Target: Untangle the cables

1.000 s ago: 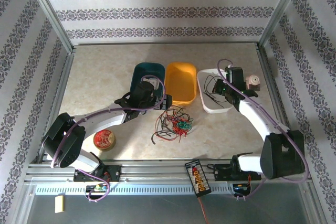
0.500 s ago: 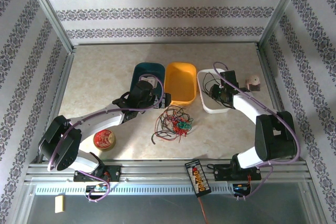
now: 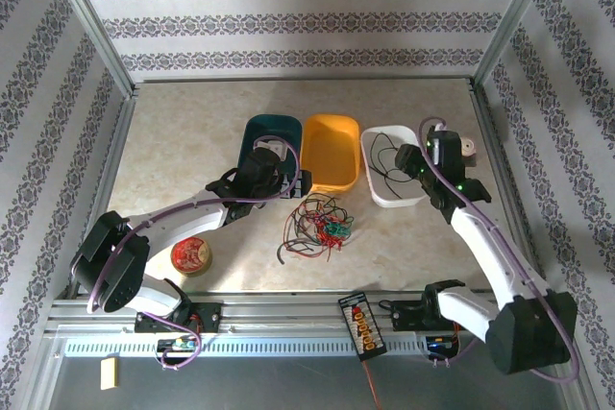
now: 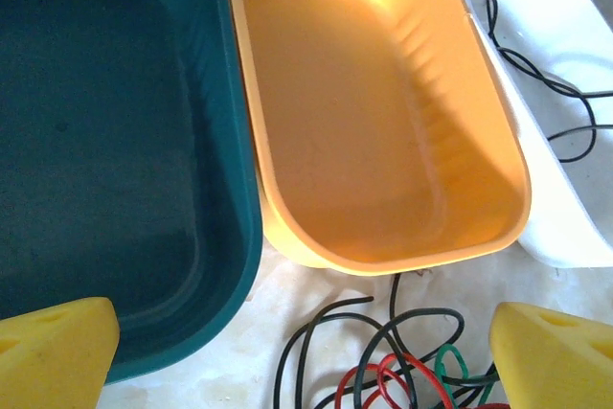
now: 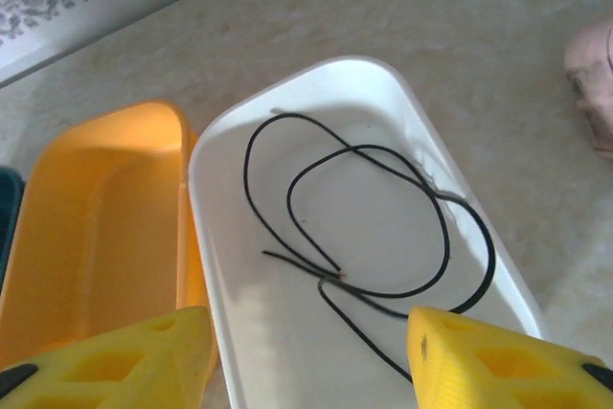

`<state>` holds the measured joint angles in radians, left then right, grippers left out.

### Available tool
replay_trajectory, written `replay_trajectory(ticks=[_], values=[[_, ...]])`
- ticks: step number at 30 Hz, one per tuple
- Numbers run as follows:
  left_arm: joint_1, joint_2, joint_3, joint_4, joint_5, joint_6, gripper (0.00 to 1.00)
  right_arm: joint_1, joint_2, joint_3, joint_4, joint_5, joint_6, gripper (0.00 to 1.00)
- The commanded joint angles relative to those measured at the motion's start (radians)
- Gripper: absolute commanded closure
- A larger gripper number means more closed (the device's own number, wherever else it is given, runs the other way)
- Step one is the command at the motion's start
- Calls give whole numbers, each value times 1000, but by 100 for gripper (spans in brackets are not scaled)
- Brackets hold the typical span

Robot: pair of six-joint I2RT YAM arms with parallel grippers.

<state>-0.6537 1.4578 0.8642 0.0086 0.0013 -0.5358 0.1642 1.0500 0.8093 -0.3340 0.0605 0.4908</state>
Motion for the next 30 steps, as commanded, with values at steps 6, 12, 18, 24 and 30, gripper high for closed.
replay_trajectory(ticks=[6, 12, 18, 24, 30], values=[[-9, 39, 36, -88, -17, 16, 1, 314, -12, -51, -84, -265, -204, 45], [-11, 54, 33, -133, 31, 62, 1, 501, 132, -67, -50, -203, -194, 46], [-27, 59, 26, -139, 75, 91, 1, 504, 297, -2, -13, -191, -165, 49], [-36, 70, 34, -156, 96, 103, 1, 488, 337, 0, -14, -167, -184, 50], [-21, 75, 30, -187, 3, 39, 1, 514, 280, 50, -29, -175, -217, 50]])
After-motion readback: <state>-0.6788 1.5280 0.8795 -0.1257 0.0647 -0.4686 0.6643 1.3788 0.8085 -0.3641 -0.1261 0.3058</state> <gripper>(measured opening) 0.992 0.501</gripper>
